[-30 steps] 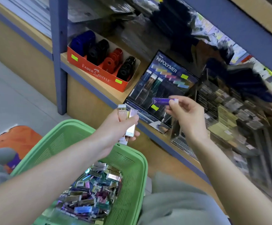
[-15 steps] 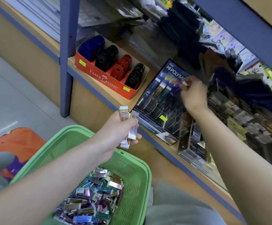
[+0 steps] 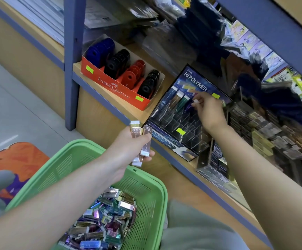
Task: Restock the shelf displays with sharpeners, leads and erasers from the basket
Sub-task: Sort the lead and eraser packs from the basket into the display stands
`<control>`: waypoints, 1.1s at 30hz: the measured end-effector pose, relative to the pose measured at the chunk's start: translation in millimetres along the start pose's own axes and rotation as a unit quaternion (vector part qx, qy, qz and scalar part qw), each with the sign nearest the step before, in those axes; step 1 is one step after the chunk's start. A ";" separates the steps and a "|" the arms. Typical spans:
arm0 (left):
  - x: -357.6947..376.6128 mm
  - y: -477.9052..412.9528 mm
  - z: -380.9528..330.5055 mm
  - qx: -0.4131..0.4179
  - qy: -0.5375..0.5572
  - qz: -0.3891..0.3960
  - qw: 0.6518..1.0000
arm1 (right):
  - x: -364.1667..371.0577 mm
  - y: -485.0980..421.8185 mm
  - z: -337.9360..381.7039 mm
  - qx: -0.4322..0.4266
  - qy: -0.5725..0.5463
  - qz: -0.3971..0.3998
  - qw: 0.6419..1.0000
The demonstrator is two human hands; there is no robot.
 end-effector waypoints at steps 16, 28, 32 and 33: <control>-0.6 -6.8 -1.6 -0.056 0.107 -0.002 0.993 | 3.0 5.9 5.2 -0.033 0.073 -0.103 0.991; 2.6 1.4 -1.3 -0.019 0.050 0.020 0.998 | -3.8 119.0 48.6 0.029 -0.189 0.270 0.944; 6.3 7.1 -4.6 0.032 0.009 0.012 0.999 | -19.3 123.7 44.8 0.045 -0.213 0.287 0.933; 6.7 8.8 -6.0 0.044 0.001 0.012 0.999 | -24.2 124.8 45.1 0.044 -0.220 0.289 0.931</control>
Point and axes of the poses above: each hand's wrist, its own y-axis away from the middle knuckle, its own x-axis out of the palm, z = x × y, the point moved 2 cm from there along -y, towards the middle knuckle, and after that the axes turned 13 degrees about x, right-handed, at the moved point
